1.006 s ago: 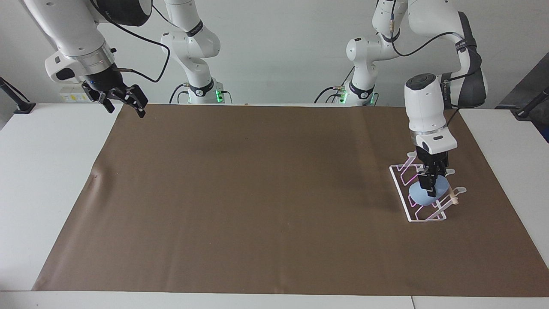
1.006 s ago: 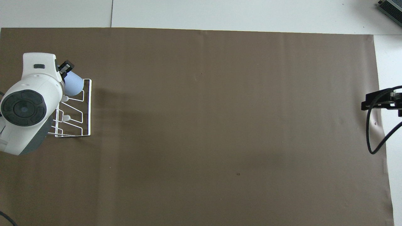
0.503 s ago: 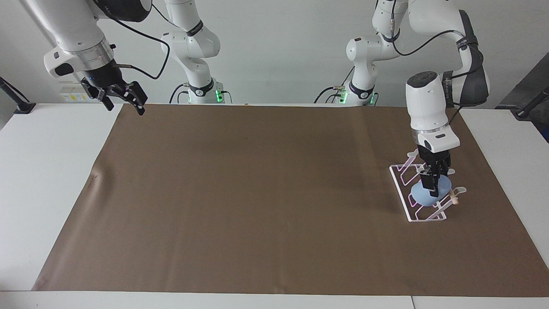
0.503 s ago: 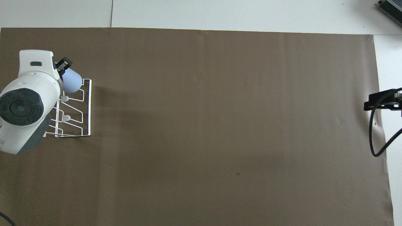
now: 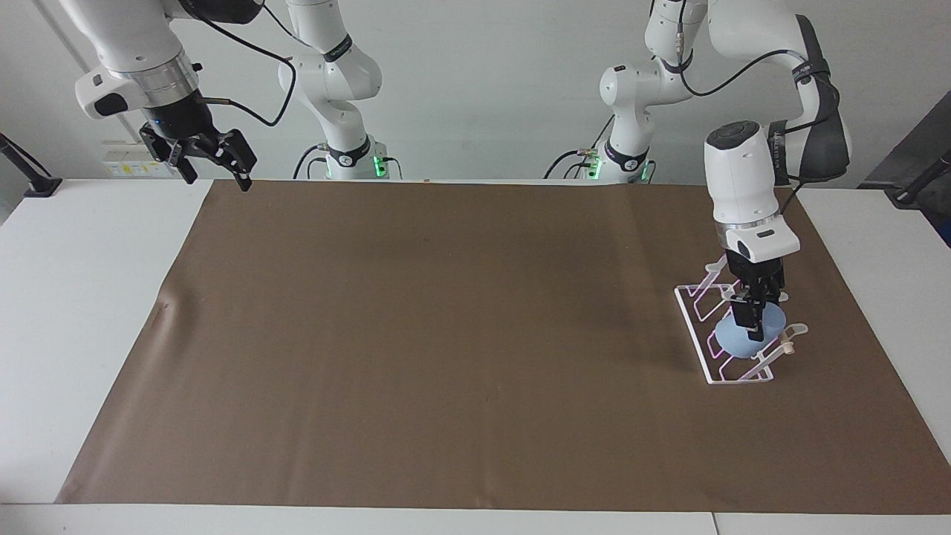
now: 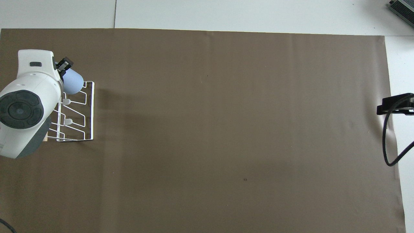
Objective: Hang cup on cup holder
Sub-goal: 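Lower the cup onto a rack peg with the left gripper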
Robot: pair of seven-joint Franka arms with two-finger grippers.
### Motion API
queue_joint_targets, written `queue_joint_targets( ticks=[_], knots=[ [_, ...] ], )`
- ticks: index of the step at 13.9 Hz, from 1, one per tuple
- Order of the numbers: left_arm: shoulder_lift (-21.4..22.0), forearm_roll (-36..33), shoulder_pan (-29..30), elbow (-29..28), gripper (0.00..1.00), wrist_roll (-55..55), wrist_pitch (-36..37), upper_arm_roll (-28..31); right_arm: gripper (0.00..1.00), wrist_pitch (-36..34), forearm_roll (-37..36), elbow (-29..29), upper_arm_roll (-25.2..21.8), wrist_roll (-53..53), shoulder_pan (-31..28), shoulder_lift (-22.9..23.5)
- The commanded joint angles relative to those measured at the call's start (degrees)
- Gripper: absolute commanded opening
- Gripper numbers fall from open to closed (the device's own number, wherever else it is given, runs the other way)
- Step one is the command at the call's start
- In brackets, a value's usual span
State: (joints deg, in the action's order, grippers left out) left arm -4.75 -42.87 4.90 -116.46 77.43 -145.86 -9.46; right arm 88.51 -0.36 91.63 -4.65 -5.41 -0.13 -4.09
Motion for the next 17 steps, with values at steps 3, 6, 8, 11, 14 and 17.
queue_joint_targets(
  ticks=[3,6,8,11,14,17],
  knots=[
    [0.27,-1.43,0.64,0.27,0.82,-0.35,0.49,-0.38,1.0,-0.36,-0.78,1.18,-0.36,0.67,0.49,-0.13],
    [0.27,-1.43,0.55,0.36,0.82,-0.43,0.49,-0.38,1.0,0.08,-1.4,1.35,-0.36,1.02,0.57,0.66],
    [0.36,-1.43,0.46,0.45,0.82,-2.09,0.92,-0.38,1.0,0.17,-3.06,1.7,-0.28,3.29,1.1,0.66],
    [1.5,-0.73,0.2,0.62,0.82,-6.06,3.2,-0.82,1.0,0.08,-2.63,1.79,-0.28,4.36,1.37,0.66],
    [3.08,0.41,-2.86,1.67,0.88,-6.06,9.26,-1.08,1.0,0.52,-2.37,1.88,-0.28,4.36,1.1,0.75],
    [4.4,4.36,-6.29,4.22,0.88,-6.32,15.59,-1.17,1.0,0.43,-0.17,2.41,-0.36,4.62,0.66,0.58]
  ],
)
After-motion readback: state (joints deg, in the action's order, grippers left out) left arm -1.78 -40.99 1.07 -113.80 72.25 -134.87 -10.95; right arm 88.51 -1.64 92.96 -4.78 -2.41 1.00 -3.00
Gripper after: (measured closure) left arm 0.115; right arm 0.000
